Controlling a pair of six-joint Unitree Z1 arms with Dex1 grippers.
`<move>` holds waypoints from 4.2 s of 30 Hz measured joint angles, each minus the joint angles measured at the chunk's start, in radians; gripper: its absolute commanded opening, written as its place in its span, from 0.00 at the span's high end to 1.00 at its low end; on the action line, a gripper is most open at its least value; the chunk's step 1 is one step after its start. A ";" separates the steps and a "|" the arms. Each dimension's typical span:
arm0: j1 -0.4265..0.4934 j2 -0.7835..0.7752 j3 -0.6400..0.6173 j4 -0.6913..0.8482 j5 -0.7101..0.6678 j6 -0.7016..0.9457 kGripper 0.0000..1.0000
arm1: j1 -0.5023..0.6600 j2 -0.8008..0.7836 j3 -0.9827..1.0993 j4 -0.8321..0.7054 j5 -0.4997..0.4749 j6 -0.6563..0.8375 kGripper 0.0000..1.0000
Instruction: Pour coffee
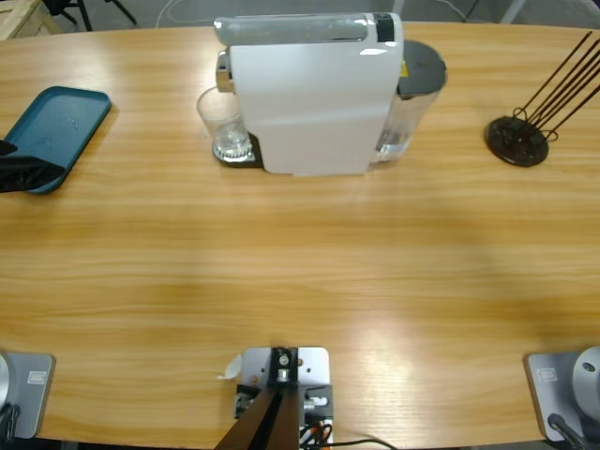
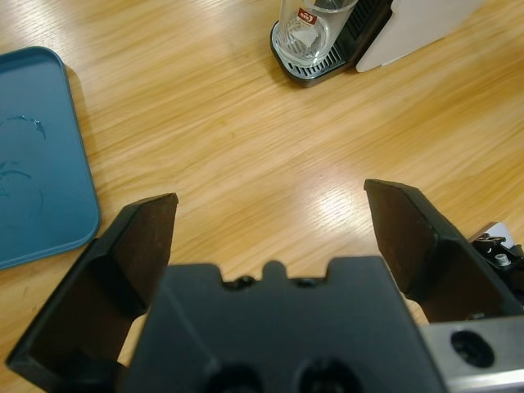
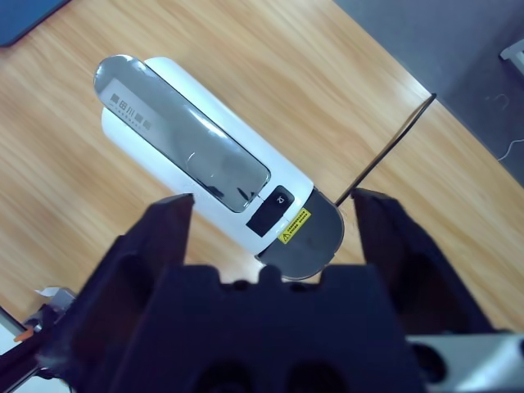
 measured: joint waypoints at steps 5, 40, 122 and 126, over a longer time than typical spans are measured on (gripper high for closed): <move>0.000 0.000 0.000 0.000 0.000 0.000 0.00 | 0.000 -0.001 0.043 0.001 0.000 0.003 0.00; 0.000 0.000 0.000 -0.006 0.000 -0.001 0.00 | 0.000 -0.054 0.139 0.002 0.001 0.010 0.00; -0.064 -0.054 0.392 -0.691 -0.098 0.241 0.23 | 0.048 -1.089 1.924 -1.156 0.022 0.026 0.00; -0.064 -0.048 0.392 -0.691 -0.097 0.241 0.26 | 0.048 -1.087 1.926 -1.159 0.022 0.026 0.00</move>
